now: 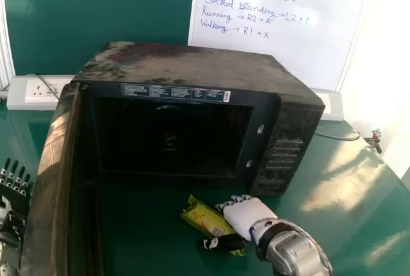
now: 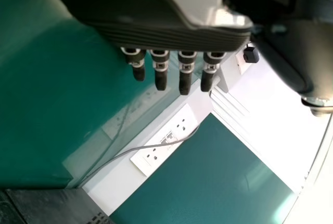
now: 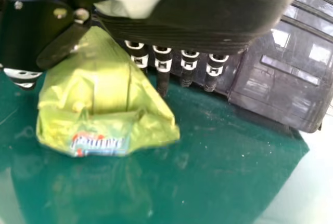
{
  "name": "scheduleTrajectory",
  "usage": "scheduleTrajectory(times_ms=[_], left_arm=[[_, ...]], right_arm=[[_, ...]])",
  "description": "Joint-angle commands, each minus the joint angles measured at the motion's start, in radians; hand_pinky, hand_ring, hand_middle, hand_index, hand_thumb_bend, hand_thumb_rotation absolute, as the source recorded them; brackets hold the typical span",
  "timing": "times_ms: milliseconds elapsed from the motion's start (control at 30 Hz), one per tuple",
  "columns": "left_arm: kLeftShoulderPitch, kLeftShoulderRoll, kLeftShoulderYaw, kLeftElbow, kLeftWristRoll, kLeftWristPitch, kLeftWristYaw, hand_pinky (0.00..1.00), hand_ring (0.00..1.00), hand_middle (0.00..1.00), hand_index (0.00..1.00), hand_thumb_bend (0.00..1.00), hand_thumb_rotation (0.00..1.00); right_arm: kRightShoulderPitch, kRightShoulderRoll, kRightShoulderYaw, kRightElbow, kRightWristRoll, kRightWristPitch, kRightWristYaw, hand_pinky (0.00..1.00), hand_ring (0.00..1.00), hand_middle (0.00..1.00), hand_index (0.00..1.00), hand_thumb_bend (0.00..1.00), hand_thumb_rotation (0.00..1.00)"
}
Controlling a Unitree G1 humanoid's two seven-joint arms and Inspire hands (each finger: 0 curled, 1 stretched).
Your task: Put biscuit inside oven
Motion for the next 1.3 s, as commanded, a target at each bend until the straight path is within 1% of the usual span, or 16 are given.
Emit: scheduleTrajectory(times_ms=[0,133,267,367,433,667,900,967,1000,1033,1067,1133,1267], left_arm=[[0.023,-0.019,-0.008,0.028,0.006,0.037,0.017,0.72,0.76,0.44,0.55,0.50,0.00],[0.023,-0.019,-0.008,0.029,0.006,0.035,0.012,0.73,0.76,0.44,0.55,0.50,0.00],[0.023,-0.022,-0.008,0.026,0.006,0.035,0.017,0.71,0.75,0.44,0.55,0.50,0.00],[0.024,-0.023,-0.007,0.023,0.003,0.039,0.019,0.73,0.75,0.44,0.55,0.50,0.00],[0.024,-0.023,-0.007,0.021,0.004,0.040,0.021,0.72,0.74,0.44,0.56,0.50,0.00],[0.021,-0.024,-0.008,0.026,0.008,0.036,0.017,0.71,0.75,0.44,0.55,0.50,0.00],[0.021,-0.025,-0.009,0.030,0.010,0.031,0.010,0.70,0.74,0.44,0.55,0.50,0.00],[0.021,-0.025,-0.009,0.031,0.008,0.032,0.007,0.71,0.74,0.44,0.55,0.50,0.00],[0.021,-0.025,-0.009,0.033,0.008,0.031,0.004,0.71,0.74,0.44,0.55,0.50,0.00],[0.021,-0.025,-0.009,0.034,0.008,0.030,0.004,0.71,0.74,0.44,0.56,0.50,0.00],[0.020,-0.026,-0.009,0.033,0.008,0.030,0.005,0.71,0.74,0.44,0.56,0.50,0.00],[0.020,-0.028,-0.009,0.028,0.009,0.032,0.013,0.70,0.74,0.44,0.55,0.50,0.00],[0.021,-0.029,-0.010,0.024,0.009,0.035,0.016,0.71,0.75,0.44,0.55,0.50,0.00]], right_arm=[[0.035,0.005,0.043,0.044,0.010,-0.019,0.054,1.00,0.89,0.84,0.85,0.92,0.25],[0.036,-0.002,0.043,0.050,0.008,-0.029,0.036,1.00,0.85,0.82,0.85,0.89,0.20],[0.043,-0.009,0.037,0.051,0.010,-0.041,0.007,1.00,0.80,0.78,0.82,0.76,0.05],[0.049,-0.015,0.034,0.044,0.010,-0.048,-0.005,1.00,0.76,0.75,0.80,0.75,0.00],[0.049,-0.014,0.033,0.037,0.010,-0.044,0.002,1.00,0.75,0.74,0.79,0.75,0.00],[0.052,-0.011,0.022,0.016,0.016,-0.037,0.012,1.00,0.74,0.71,0.75,0.77,0.00],[0.051,0.001,0.014,0.011,0.019,-0.017,0.028,1.00,0.76,0.70,0.68,0.74,0.00],[0.046,0.001,0.014,0.013,0.026,-0.015,0.044,1.00,0.76,0.68,0.63,0.74,0.00],[0.043,-0.001,0.015,0.014,0.026,-0.015,0.051,1.00,0.76,0.67,0.56,0.63,0.06],[0.039,-0.002,0.017,0.015,0.025,-0.013,0.061,1.00,0.77,0.67,0.53,0.58,0.09],[0.036,-0.004,0.018,0.016,0.022,-0.013,0.068,1.00,0.77,0.67,0.51,0.55,0.11],[0.034,-0.009,0.017,0.018,0.020,-0.021,0.060,1.00,0.77,0.67,0.49,0.52,0.12],[0.036,-0.014,0.013,0.018,0.013,-0.028,0.039,1.00,0.74,0.65,0.49,0.52,0.13]])
